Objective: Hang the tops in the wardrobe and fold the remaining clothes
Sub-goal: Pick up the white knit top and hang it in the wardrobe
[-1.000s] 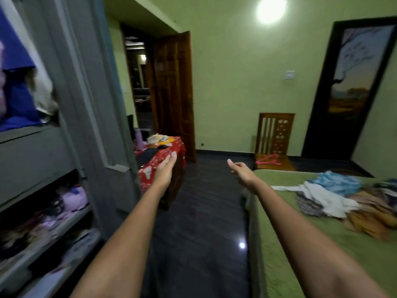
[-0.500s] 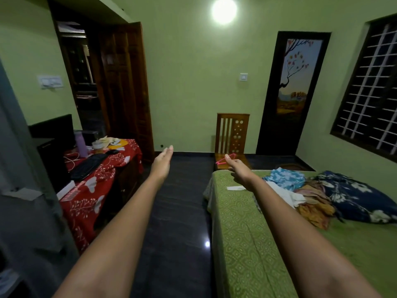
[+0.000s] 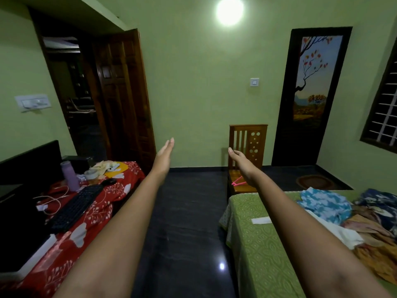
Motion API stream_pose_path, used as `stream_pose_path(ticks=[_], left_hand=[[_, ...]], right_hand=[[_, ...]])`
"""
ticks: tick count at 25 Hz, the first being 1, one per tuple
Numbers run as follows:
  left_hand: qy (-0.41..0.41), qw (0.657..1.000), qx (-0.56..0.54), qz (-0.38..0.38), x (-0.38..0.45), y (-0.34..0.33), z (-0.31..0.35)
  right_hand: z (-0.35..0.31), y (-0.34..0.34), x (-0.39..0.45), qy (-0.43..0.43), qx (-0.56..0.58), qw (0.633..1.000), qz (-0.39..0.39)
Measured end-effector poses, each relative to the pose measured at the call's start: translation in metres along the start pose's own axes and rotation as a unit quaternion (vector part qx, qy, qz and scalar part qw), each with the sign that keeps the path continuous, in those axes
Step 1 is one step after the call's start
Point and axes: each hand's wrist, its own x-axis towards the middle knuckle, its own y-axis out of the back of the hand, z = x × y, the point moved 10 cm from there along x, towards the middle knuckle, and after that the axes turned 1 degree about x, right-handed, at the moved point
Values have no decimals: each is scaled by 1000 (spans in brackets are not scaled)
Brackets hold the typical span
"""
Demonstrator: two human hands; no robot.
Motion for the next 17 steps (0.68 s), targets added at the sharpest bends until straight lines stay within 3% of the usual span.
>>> stream_pose_path(ticks=[6,13,17], left_hand=[[25,999,31,-9,123,-4,-60],[-7,1000,17,11,343,-27,-68],[-23,1000,-8,19,465,-60,-71]], right_hand=[[28,-23,142,-32,-28,999,-22],[-19,-11,371,11,-36,999,-24],[-47,26,485,47,-8,999,12]])
